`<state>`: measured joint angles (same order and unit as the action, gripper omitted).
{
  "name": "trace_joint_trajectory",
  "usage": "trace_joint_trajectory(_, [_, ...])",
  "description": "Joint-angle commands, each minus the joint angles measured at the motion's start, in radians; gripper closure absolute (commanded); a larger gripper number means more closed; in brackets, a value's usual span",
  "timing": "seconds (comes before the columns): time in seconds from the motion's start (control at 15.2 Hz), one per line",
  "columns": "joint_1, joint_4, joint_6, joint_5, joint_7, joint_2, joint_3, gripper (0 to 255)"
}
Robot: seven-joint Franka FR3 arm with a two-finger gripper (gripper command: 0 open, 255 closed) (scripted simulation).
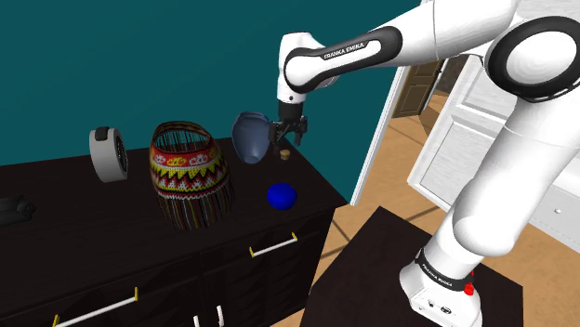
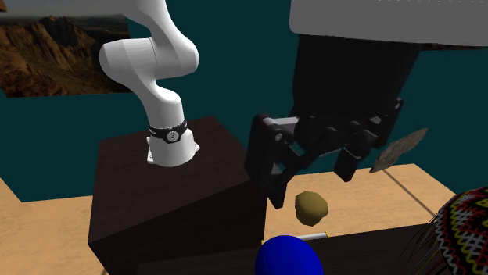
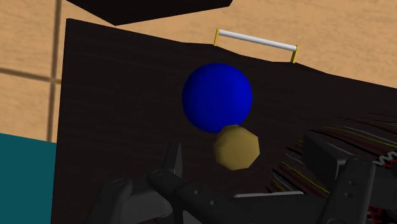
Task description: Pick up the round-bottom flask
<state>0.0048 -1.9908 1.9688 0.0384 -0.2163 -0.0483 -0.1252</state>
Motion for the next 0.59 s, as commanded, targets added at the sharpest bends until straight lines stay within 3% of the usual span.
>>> trace_joint_trajectory(0.0, [0.001,-0.009,0.026,-0.001,-0.001,-0.018,0.000,0])
trace_joint_trajectory(0.4, [0.001,-0.044,0.084,-0.003,-0.001,-0.041,0.000,0])
trace_joint_trajectory(0.46, [0.001,-0.045,0.083,-0.003,0.001,-0.039,0.000,255])
trace_joint_trajectory(0.53, [0.001,-0.046,0.083,-0.003,0.000,-0.038,0.000,255])
